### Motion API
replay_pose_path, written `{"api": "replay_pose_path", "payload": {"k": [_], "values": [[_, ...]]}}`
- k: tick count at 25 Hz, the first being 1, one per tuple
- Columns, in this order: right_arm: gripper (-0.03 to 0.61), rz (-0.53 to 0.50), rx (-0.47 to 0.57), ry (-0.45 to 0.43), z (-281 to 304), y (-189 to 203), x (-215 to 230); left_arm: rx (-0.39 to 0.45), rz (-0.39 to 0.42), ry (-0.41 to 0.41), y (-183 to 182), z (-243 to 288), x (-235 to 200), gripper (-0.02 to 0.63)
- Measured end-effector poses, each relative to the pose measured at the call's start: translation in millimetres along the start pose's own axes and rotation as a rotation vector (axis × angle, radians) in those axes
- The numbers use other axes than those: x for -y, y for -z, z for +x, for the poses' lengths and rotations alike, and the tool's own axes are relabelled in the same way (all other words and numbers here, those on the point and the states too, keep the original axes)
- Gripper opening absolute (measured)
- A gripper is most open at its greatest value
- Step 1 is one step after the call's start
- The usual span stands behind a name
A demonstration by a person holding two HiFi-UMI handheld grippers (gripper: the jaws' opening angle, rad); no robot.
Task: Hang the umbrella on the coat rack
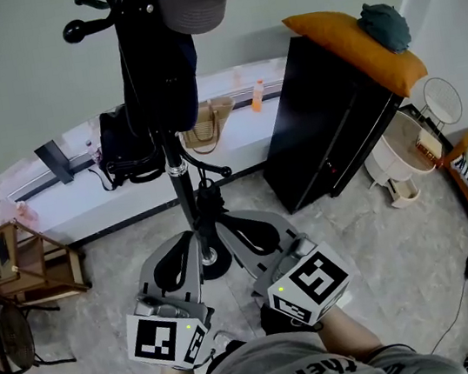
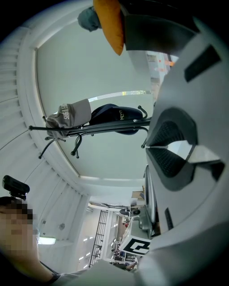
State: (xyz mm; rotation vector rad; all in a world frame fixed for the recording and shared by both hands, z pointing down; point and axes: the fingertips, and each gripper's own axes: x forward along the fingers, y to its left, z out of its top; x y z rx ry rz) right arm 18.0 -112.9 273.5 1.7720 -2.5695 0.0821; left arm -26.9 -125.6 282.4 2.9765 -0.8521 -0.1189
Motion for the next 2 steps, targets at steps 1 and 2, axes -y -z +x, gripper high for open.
{"api": "replay_pose_path", "payload": {"k": [1, 2], "values": [[0.012, -0.001, -0.001, -0.002, 0.5, 0.1, -1.4, -0.001, 0.0, -0.001, 0.1, -1.0, -0.7, 0.015], [0.012, -0.002, -0.003, -0.004, 1.1, 0.3, -2.8, -0.002, -0.001, -0.002, 0.3, -2.0, -1.4, 0.015]]}}
